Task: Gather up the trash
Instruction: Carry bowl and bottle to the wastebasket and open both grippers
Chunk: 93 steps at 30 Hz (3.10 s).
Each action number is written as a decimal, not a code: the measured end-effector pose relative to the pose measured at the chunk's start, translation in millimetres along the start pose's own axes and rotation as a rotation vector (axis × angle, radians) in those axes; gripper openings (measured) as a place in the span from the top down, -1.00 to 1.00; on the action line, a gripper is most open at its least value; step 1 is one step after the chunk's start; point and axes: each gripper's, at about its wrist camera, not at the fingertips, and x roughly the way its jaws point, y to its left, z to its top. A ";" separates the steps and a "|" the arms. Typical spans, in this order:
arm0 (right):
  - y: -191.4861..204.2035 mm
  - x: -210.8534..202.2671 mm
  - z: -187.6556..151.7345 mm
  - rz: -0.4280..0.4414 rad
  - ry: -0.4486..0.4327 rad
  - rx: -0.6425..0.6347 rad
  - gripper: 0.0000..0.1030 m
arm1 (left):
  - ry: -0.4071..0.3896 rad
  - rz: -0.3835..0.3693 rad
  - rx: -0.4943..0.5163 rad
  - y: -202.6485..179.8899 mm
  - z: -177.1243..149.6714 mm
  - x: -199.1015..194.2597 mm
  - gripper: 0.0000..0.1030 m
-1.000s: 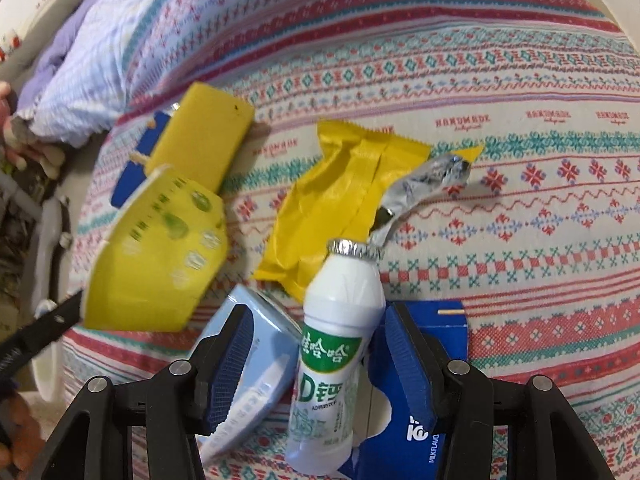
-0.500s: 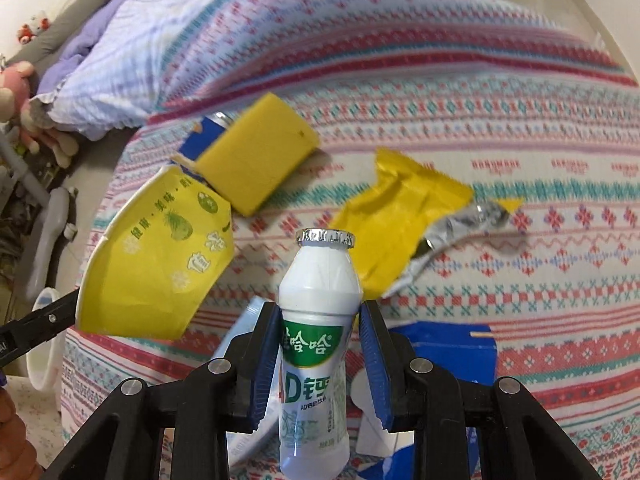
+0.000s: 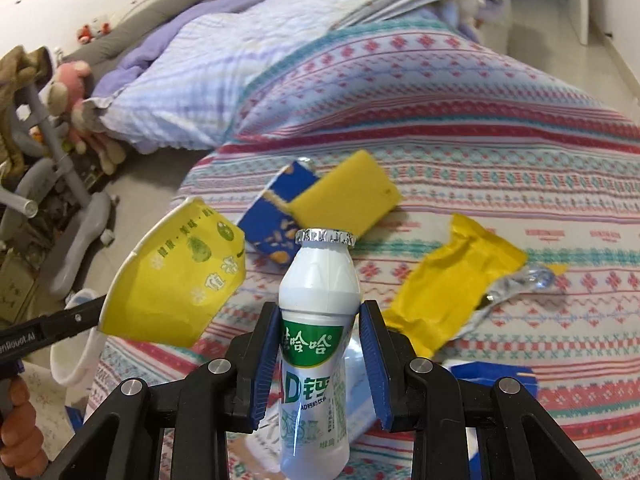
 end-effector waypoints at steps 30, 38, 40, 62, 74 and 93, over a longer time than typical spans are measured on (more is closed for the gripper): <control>116.3 63.2 -37.0 0.137 0.050 -0.149 0.31 | -0.087 0.165 -0.318 193.3 -26.2 -108.9 0.86; 147.4 91.3 -52.1 0.195 0.105 -0.145 0.31 | -0.073 0.209 -0.493 269.6 -41.0 -124.4 0.86; 157.4 98.3 -56.6 0.209 0.117 -0.148 0.31 | -0.068 0.215 -0.518 279.5 -42.5 -122.8 0.86; 253.9 135.4 -60.5 0.390 0.102 -0.065 0.30 | -0.107 0.261 -0.778 336.9 -51.9 -126.8 0.21; 339.9 187.3 -55.0 0.456 0.157 -0.083 -0.02 | -0.154 0.270 -0.815 348.1 -55.9 -148.7 0.21; 257.2 135.5 -56.0 0.346 0.131 -0.112 -0.13 | -0.150 0.239 -0.687 288.4 -29.9 -138.1 0.21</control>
